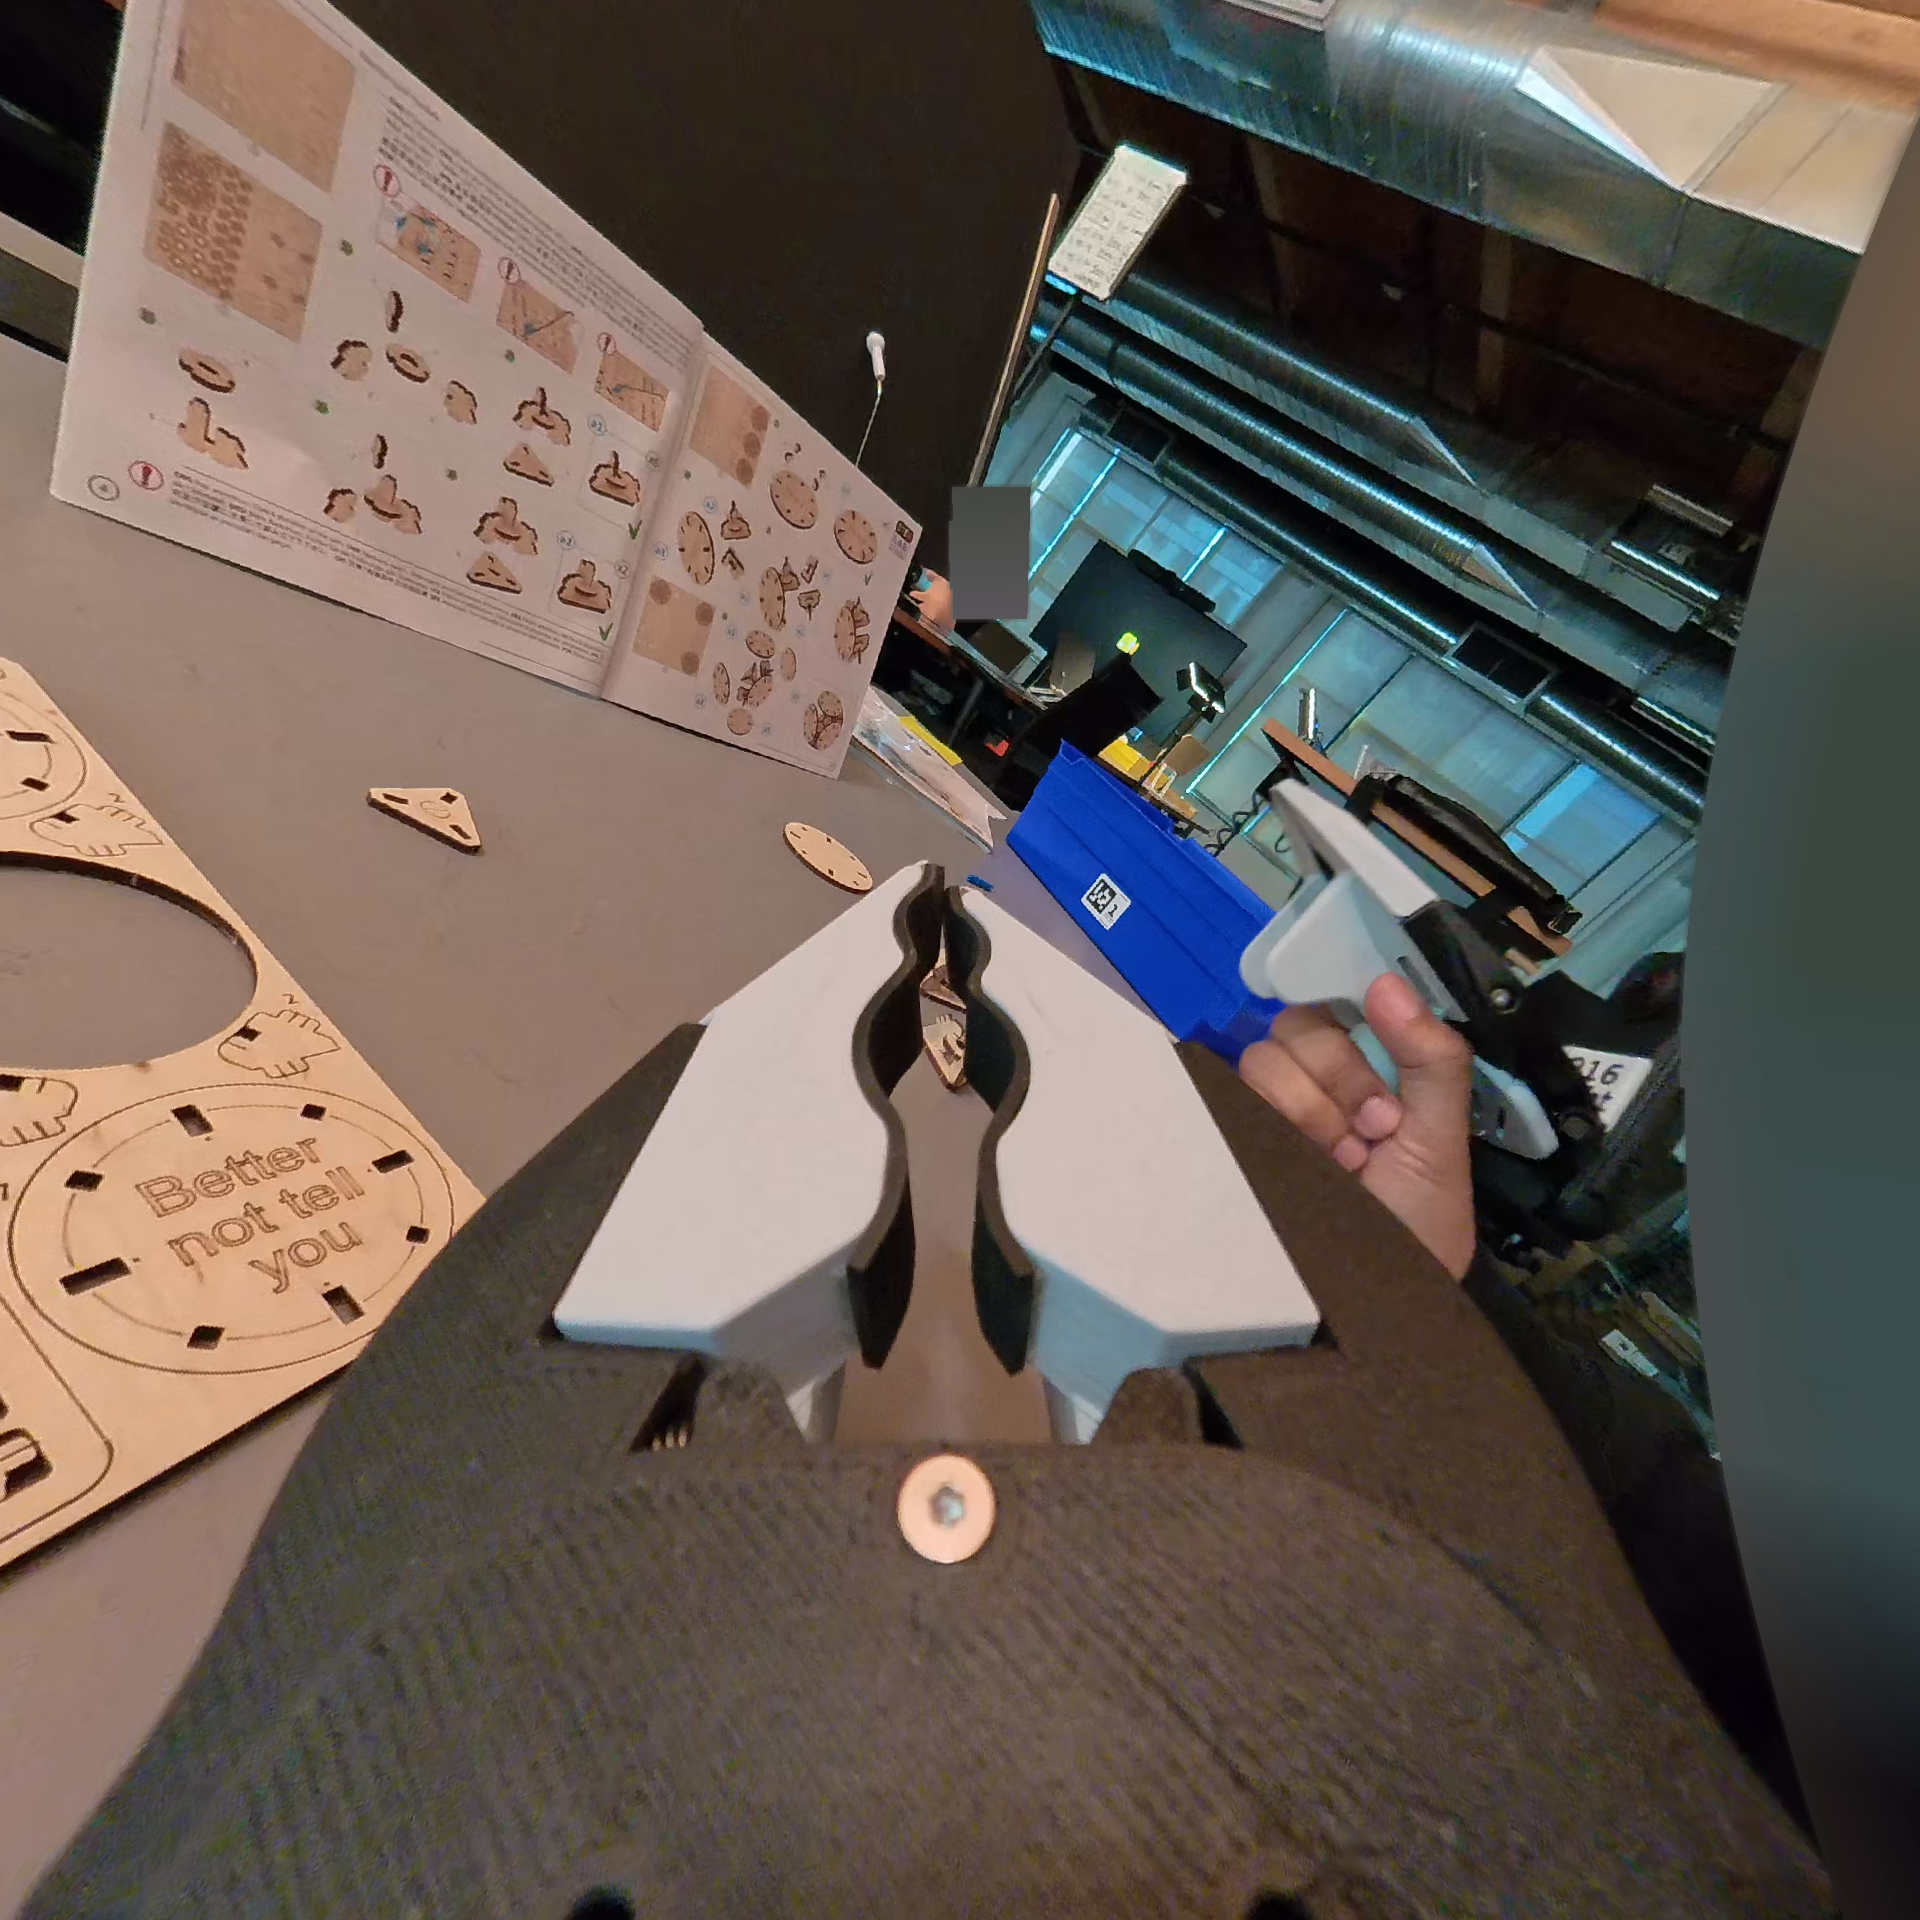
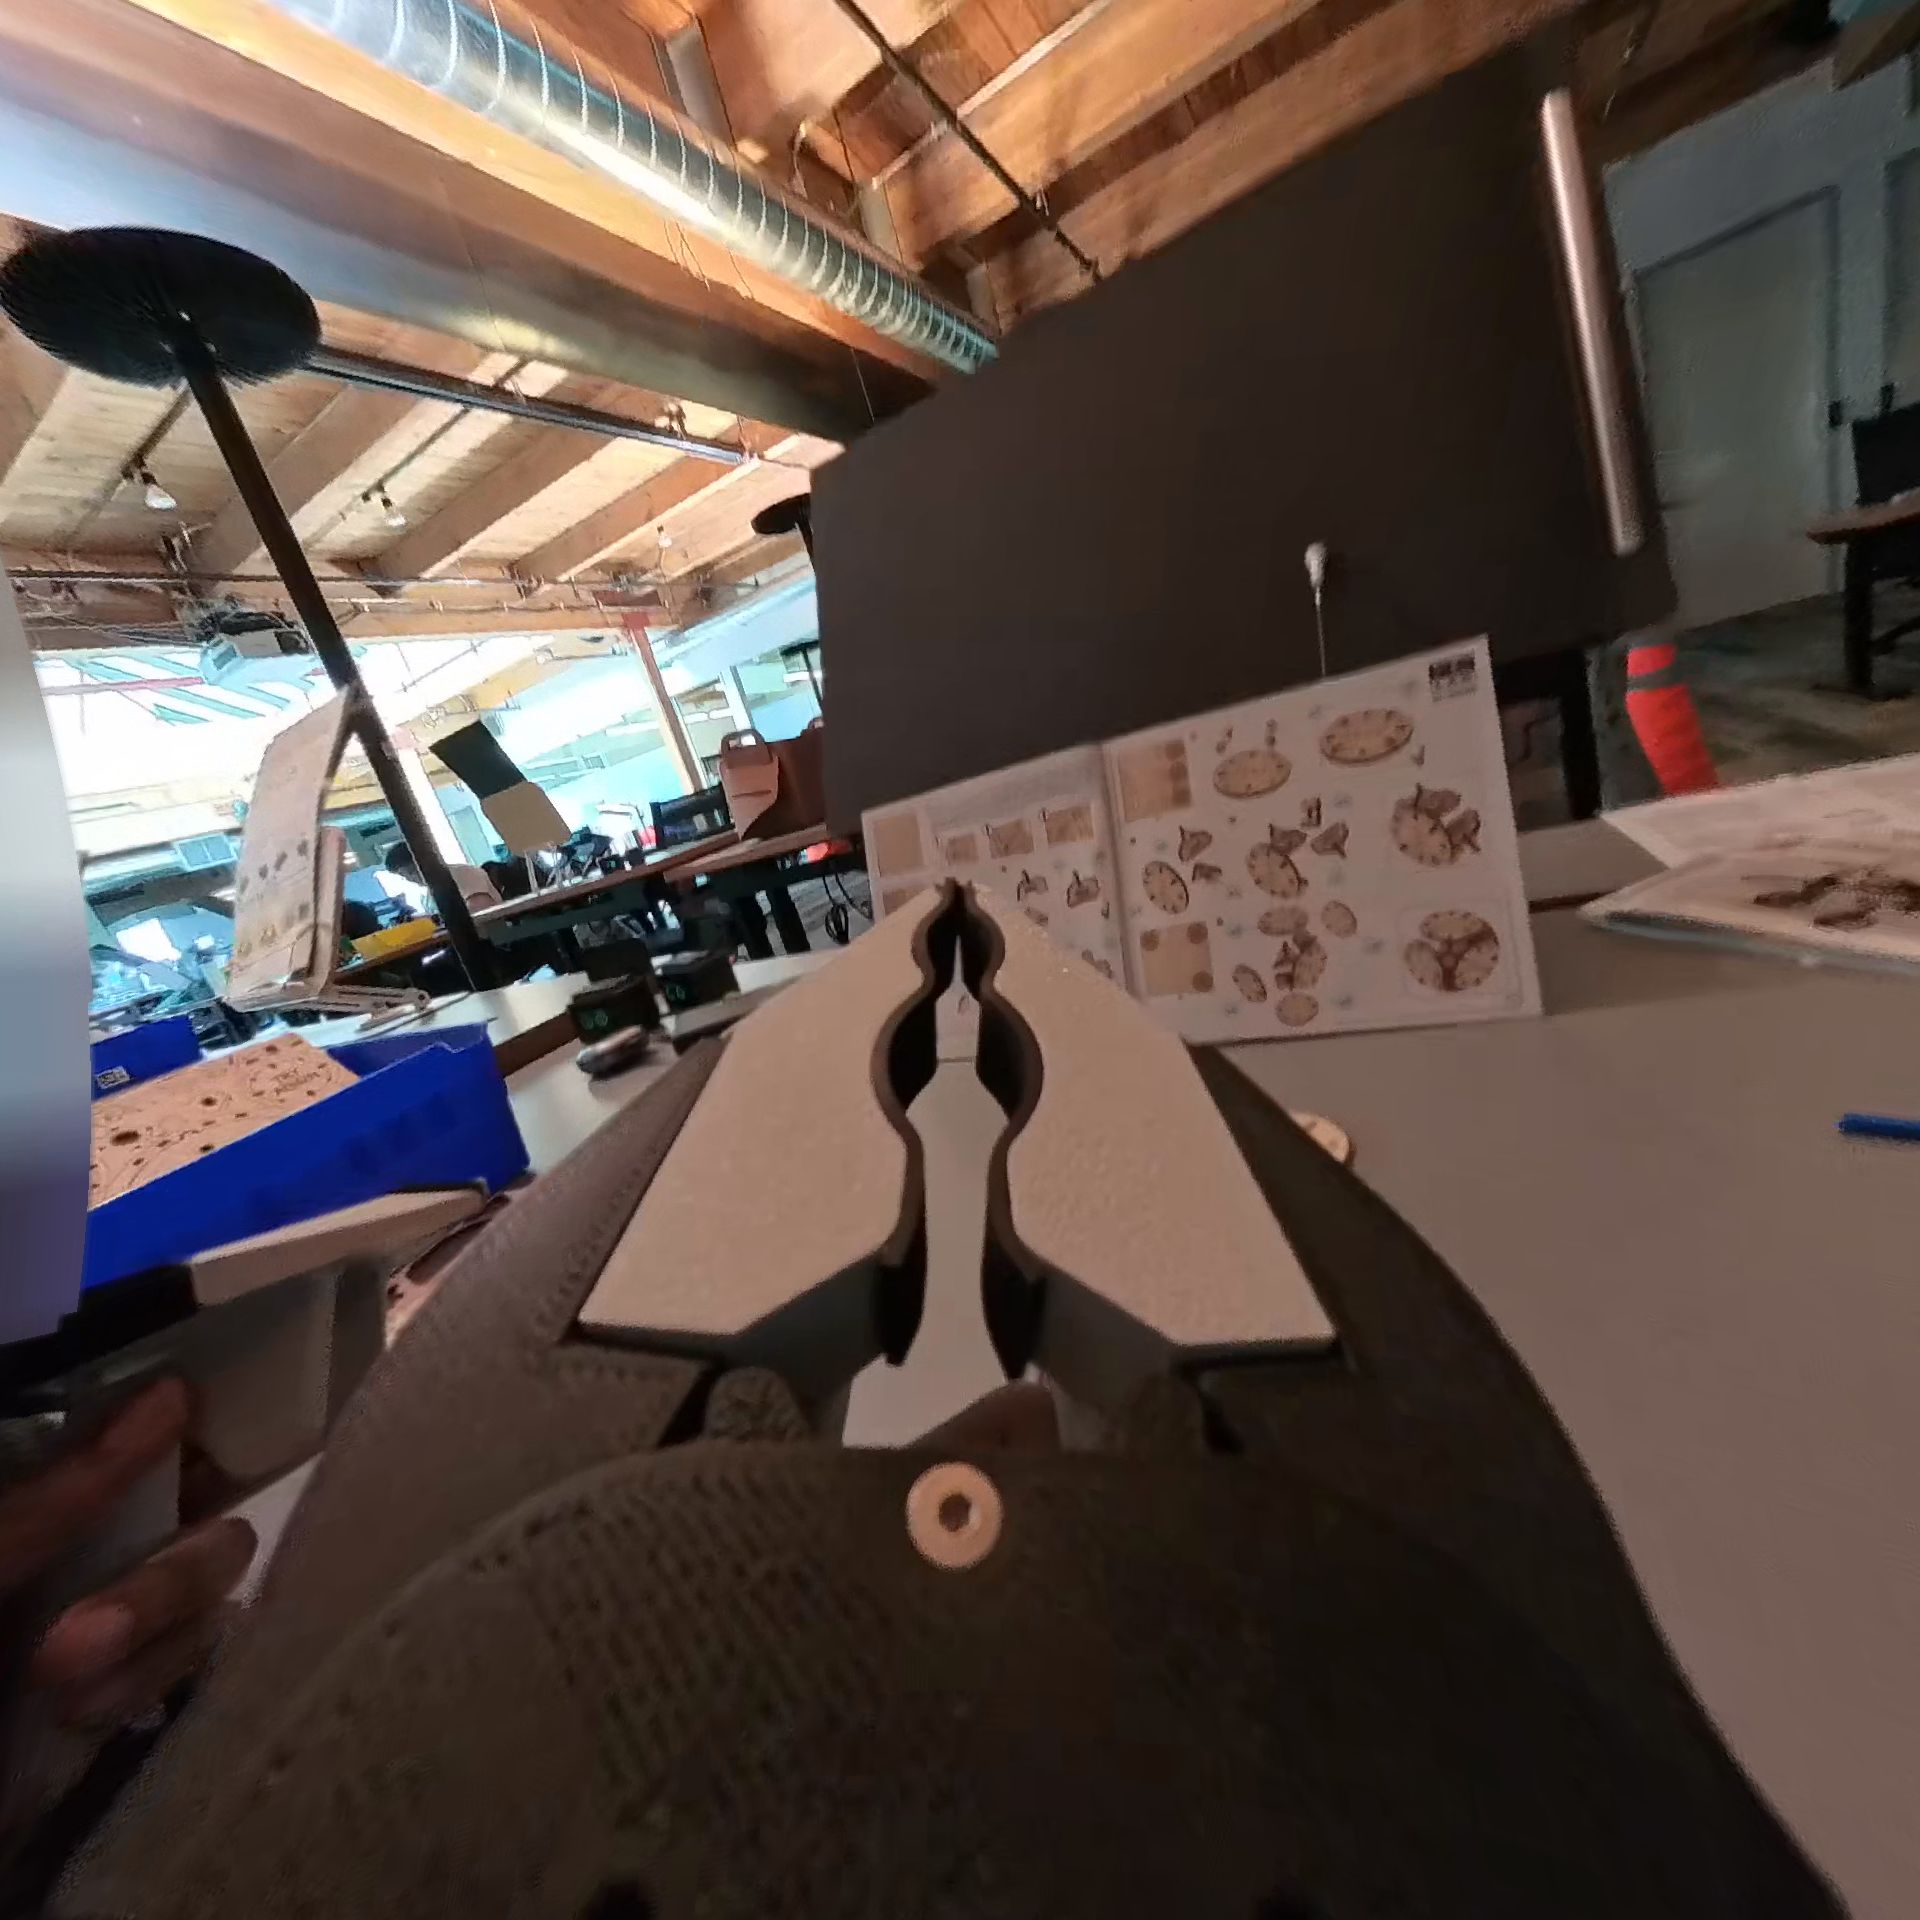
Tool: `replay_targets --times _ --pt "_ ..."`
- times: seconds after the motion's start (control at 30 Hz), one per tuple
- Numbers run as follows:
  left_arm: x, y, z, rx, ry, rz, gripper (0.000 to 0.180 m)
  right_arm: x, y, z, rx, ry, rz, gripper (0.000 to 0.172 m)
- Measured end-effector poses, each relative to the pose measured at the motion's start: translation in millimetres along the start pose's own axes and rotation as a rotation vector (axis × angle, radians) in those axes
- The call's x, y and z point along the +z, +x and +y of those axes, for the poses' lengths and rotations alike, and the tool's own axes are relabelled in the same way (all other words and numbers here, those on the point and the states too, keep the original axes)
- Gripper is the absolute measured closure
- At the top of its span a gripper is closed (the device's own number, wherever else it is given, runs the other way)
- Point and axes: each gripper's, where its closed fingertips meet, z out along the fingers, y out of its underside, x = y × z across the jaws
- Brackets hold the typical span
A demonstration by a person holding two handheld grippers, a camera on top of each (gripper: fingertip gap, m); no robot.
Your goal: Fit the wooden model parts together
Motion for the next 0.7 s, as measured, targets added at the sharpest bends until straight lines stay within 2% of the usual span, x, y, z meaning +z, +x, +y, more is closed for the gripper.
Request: replay_targets --times 0.07,0.13,0.2,0.33,0.43,0.53,0.63,0.7 --pt "0.0 0.0 0.1 0.001 -0.001 0.0 0.18 -0.3 -3.9 -1.6 -0.067 -0.001 0.006 0.172" --pt "0.1 0.0 0.3 0.001 -0.001 0.0 0.18 -1.2 -1.3 17.8 -0.126 -0.053 0.032 0.172" --pt "-0.1 -0.2 -0.1 -0.003 0.0 0.001 0.18 -2.9 5.7 19.3 -0.167 -0.06 0.081 0.172" --pt "-0.4 -0.2 -0.4 -0.002 0.002 -0.001 0.18 -6.4 -6.4 -11.6 -0.189 0.029 0.082 0.172" --pt "0.0 0.2 0.3 0.005 -0.002 -0.002 0.18 -5.8 -5.1 13.3 -0.197 -0.029 0.099 0.172" --pt "-0.2 -0.1 -0.2 0.0 0.001 -0.002 0.18 -5.8 6.0 11.4 -0.13 -0.027 0.132 0.172" --pt "-0.7 0.2 -0.5 0.007 0.003 -0.005 0.18 -7.5 -5.1 -14.6 -0.173 0.051 0.126 0.172" --pt "-0.5 0.8 -0.1 0.015 0.001 -0.008 0.18 -4.7 -4.5 3.6 -0.165 0.004 0.134 0.172"
